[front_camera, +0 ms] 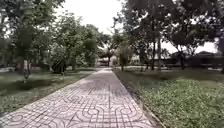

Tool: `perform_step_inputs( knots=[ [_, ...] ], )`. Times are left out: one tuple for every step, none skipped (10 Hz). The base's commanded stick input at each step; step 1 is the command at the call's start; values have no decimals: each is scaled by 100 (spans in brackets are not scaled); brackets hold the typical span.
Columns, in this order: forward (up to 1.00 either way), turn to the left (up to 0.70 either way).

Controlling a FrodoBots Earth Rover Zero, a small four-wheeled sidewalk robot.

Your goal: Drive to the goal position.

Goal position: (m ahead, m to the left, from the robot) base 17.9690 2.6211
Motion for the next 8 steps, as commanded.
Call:
perform_step_inputs(
  knots=[
    [70,0],
    [70,0],
    [70,0],
    [70,0],
    [70,0],
    [70,0],
    [70,0],
    [70,0]
  ],
)
